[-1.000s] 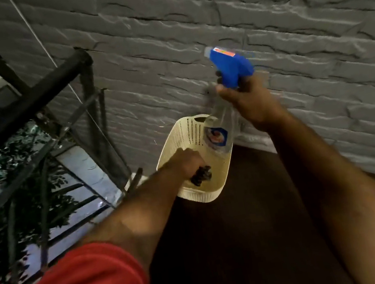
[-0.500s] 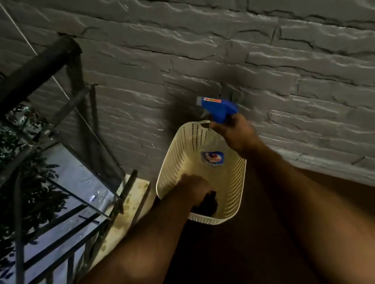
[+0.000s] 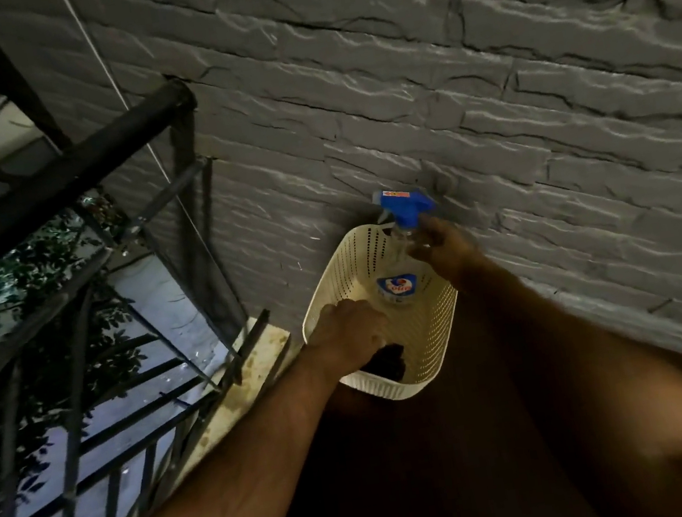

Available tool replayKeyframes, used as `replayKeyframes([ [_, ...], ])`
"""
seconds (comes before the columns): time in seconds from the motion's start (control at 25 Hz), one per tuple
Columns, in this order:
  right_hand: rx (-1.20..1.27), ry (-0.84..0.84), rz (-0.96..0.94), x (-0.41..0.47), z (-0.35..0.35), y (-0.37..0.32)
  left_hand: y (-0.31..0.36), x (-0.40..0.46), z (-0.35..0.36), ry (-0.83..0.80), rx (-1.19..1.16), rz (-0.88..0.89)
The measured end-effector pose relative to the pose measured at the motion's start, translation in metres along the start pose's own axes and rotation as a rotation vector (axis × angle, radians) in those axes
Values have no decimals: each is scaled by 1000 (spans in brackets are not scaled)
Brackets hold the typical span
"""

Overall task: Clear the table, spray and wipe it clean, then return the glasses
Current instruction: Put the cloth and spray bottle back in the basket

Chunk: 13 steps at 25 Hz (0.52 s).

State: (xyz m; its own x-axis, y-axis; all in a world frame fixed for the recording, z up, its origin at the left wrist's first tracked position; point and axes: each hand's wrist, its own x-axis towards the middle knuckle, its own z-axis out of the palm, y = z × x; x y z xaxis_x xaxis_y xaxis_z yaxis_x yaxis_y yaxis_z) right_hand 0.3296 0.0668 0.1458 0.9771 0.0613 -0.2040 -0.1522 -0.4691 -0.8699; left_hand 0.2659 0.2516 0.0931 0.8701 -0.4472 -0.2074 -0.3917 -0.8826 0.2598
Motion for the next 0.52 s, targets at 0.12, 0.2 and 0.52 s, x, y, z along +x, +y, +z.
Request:
replayKeyframes([
  [0.12, -74, 88, -34, -37, 0, 11, 10, -36, 1, 190, -59, -58],
  [0.2, -159, 132, -61, -73, 3, 18, 20, -59, 6, 283, -62, -115],
  [0.52, -339, -79, -355, -257, 54, 29, 95, -218, 29, 410, -178, -379],
])
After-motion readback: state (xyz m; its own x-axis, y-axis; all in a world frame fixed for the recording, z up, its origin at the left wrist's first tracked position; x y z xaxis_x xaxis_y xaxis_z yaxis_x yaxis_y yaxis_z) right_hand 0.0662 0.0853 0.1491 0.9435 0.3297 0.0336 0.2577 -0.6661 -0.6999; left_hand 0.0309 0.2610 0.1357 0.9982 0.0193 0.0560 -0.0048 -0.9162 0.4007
